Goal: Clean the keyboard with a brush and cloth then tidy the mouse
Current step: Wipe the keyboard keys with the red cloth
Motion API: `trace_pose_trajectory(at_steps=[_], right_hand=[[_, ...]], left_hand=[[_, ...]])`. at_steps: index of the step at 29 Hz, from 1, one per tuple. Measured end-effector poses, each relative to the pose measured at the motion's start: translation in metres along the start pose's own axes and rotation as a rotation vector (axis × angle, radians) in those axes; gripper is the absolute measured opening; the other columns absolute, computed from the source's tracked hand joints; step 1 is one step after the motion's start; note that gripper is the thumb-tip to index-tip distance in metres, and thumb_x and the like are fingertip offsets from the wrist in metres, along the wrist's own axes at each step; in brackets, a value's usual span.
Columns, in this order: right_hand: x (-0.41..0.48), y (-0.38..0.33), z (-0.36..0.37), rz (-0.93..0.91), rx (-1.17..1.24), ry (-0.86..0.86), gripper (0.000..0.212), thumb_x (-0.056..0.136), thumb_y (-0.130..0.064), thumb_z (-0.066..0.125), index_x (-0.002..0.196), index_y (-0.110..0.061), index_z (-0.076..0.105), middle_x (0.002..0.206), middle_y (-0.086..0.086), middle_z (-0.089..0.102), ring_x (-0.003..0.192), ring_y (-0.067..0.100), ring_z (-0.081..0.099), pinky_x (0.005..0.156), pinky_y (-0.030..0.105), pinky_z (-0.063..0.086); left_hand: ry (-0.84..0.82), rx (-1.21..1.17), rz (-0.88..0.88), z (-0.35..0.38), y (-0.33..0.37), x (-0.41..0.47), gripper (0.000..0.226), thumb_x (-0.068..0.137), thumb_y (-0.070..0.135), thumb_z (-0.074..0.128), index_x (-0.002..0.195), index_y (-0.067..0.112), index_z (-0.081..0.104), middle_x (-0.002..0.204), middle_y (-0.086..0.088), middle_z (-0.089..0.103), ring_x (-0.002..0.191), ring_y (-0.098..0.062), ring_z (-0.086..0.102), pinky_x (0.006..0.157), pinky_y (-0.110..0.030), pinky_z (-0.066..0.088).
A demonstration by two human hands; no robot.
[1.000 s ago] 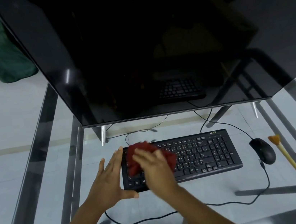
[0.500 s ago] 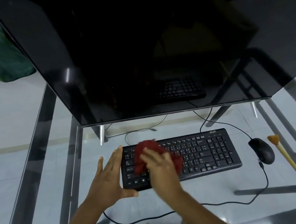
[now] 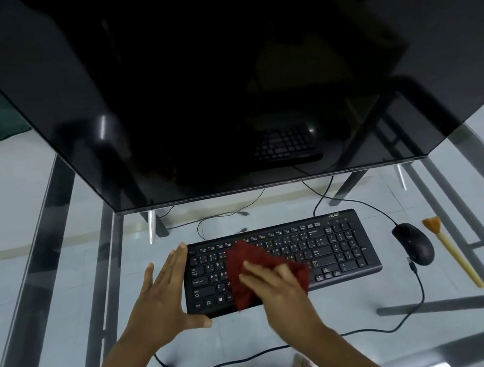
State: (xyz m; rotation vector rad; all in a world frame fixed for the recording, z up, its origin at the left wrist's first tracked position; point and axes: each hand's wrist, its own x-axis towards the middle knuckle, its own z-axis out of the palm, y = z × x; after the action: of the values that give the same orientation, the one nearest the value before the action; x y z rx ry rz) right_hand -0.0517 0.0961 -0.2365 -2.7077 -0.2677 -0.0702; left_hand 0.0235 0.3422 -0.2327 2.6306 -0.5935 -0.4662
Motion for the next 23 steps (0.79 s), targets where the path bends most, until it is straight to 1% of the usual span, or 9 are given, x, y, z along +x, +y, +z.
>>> trace_pose_trajectory(at_steps=[2,5,8,10,14,16,20,21,23], right_hand=[[-0.007,0.008,-0.005,-0.071,0.000,-0.064,0.073,0.067,0.009,0.069,0.127,-0.031,0.060,0.142,-0.014,0.050,0.089,0.013,0.049,0.081,0.022,0.050],[-0.005,0.042,-0.023,0.065,-0.016,0.053,0.072,0.064,0.014,0.070,0.123,-0.027,0.064,0.137,-0.009,0.056,0.089,0.015,0.050,0.081,0.024,0.052],[0.003,0.067,-0.033,0.253,-0.020,0.162,0.060,0.074,0.013,0.067,0.123,-0.021,0.066,0.134,-0.004,0.059,0.095,0.022,0.050,0.086,0.035,0.055],[0.008,0.065,-0.032,0.268,-0.028,0.182,0.058,0.076,0.011,0.065,0.125,-0.020,0.064,0.135,-0.002,0.058,0.097,0.023,0.050,0.088,0.037,0.055],[-0.010,0.059,-0.029,-0.075,-0.091,0.012,0.064,0.071,0.008,0.061,0.128,-0.023,0.059,0.140,-0.001,0.053,0.090,0.022,0.053,0.080,0.033,0.053],[-0.018,0.083,-0.044,-0.132,-0.126,-0.017,0.066,0.071,0.007,0.059,0.128,-0.026,0.059,0.141,-0.003,0.052,0.090,0.020,0.053,0.080,0.032,0.052],[-0.009,0.133,-0.065,0.272,-0.112,0.161,0.062,0.075,0.011,0.065,0.127,-0.022,0.062,0.136,0.001,0.057,0.097,0.026,0.052,0.084,0.041,0.055],[-0.005,0.133,-0.064,0.330,-0.095,0.192,0.057,0.077,0.010,0.064,0.127,-0.020,0.063,0.135,0.003,0.057,0.099,0.027,0.052,0.086,0.042,0.054],[0.000,0.118,-0.057,0.287,-0.100,0.193,0.057,0.079,0.008,0.063,0.128,-0.019,0.061,0.137,0.003,0.056,0.099,0.026,0.051,0.089,0.039,0.053]], left_hand=[[-0.021,0.022,0.009,-0.002,0.001,0.001,0.143,0.051,0.080,0.067,0.149,0.024,-0.020,0.157,0.012,-0.018,0.142,-0.001,-0.021,0.117,-0.038,-0.013],[-0.008,0.059,0.044,-0.006,0.013,0.004,0.128,0.059,0.092,0.041,0.151,0.021,-0.011,0.157,0.009,-0.021,0.142,-0.005,-0.025,0.117,-0.040,-0.012],[0.091,0.084,0.121,-0.001,0.044,0.015,0.099,0.079,0.082,0.026,0.152,0.020,0.003,0.160,0.007,-0.013,0.144,-0.005,-0.020,0.119,-0.038,-0.009],[0.131,0.087,0.172,0.010,0.069,0.028,0.083,0.089,0.070,0.023,0.153,0.019,0.015,0.160,0.007,-0.005,0.145,-0.004,-0.015,0.117,-0.037,-0.007],[0.172,0.089,0.213,0.036,0.108,0.049,0.068,0.097,0.056,0.024,0.150,0.013,0.029,0.159,0.005,0.007,0.146,-0.005,-0.006,0.117,-0.037,-0.005],[0.181,0.108,0.202,0.044,0.119,0.055,0.066,0.098,0.053,0.023,0.149,0.013,0.029,0.159,0.003,0.010,0.147,-0.007,-0.003,0.117,-0.038,-0.004],[0.181,0.144,0.137,0.058,0.125,0.059,0.069,0.097,0.056,0.015,0.152,0.014,0.020,0.161,0.003,0.005,0.147,-0.009,-0.006,0.117,-0.042,-0.005],[0.182,0.150,0.118,0.061,0.126,0.059,0.069,0.097,0.056,0.016,0.152,0.014,0.019,0.161,0.003,0.005,0.147,-0.010,-0.005,0.117,-0.043,-0.005],[0.178,0.164,0.092,0.066,0.128,0.058,0.070,0.097,0.056,0.019,0.152,0.014,0.017,0.161,0.001,0.007,0.148,-0.012,-0.003,0.117,-0.045,-0.005]])
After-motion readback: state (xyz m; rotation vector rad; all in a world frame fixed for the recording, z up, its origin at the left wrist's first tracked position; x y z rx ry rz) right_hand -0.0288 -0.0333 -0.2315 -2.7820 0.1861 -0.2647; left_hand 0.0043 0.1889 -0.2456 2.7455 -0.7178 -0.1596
